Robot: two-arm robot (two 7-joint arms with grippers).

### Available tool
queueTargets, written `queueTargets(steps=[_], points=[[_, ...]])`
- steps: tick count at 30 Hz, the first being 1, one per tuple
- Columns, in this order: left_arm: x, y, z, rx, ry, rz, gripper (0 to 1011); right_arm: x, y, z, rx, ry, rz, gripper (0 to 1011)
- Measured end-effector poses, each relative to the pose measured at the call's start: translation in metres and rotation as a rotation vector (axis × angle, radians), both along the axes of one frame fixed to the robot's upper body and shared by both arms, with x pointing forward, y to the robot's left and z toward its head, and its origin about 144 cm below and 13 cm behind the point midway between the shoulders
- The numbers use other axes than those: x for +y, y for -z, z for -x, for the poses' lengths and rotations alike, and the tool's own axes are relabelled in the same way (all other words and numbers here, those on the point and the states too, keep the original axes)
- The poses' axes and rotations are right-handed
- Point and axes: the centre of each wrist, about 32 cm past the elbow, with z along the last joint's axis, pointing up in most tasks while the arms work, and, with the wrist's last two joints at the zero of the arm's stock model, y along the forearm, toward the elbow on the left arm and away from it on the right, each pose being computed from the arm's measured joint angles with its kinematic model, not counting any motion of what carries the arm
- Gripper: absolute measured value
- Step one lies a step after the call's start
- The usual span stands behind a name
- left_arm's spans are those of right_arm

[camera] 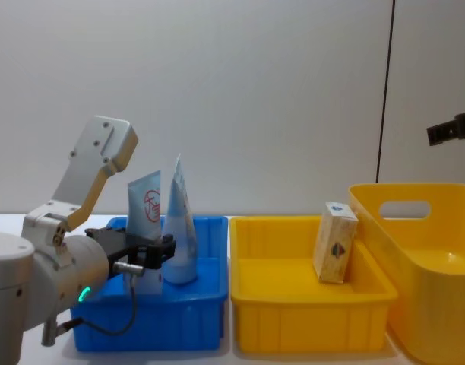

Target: Bimanual collaborative sorting of washing and personal care products

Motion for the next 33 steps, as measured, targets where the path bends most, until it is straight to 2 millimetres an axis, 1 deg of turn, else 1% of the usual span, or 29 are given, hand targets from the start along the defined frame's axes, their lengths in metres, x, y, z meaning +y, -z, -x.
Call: queueTargets(steps=[1, 3, 5, 8, 15, 26, 33], points=[[0.0, 0.0001, -0.0001, 0.0, 0.0, 0.0, 569, 0.0, 0.0, 0.0, 0.0, 0.0, 0.0, 1004], [0.0, 0.0003, -0.0001, 0.001, 0.0, 0.0, 532, 0.0, 0.0, 0.0, 0.0, 0.0, 0.0, 1003], [0.0, 0.0004, -0.0002, 0.001, 0.0, -0.001, 446, 0.0, 0.0, 0.0, 0.0, 0.0, 0.0, 1004], [0.0, 0.0006, -0.0003, 0.001, 0.0, -0.001, 377, 0.0, 0.0, 0.0, 0.0, 0.0, 0.0, 1003], [-0.0001, 0.0008, -0.0004, 0.001, 0.0, -0.001, 320, 0.0, 0.0, 0.0, 0.0, 0.0, 0.0, 1003], [-0.0003, 0.0009, -0.0006, 0.001, -0.001, -0.001, 264, 0.0, 0.0, 0.0, 0.0, 0.0, 0.0, 1003], [-0.0003, 0.0009, -0.0006, 0.001, 0.0, -0.001, 264, 0.0, 0.0, 0.0, 0.0, 0.0, 0.0, 1003]])
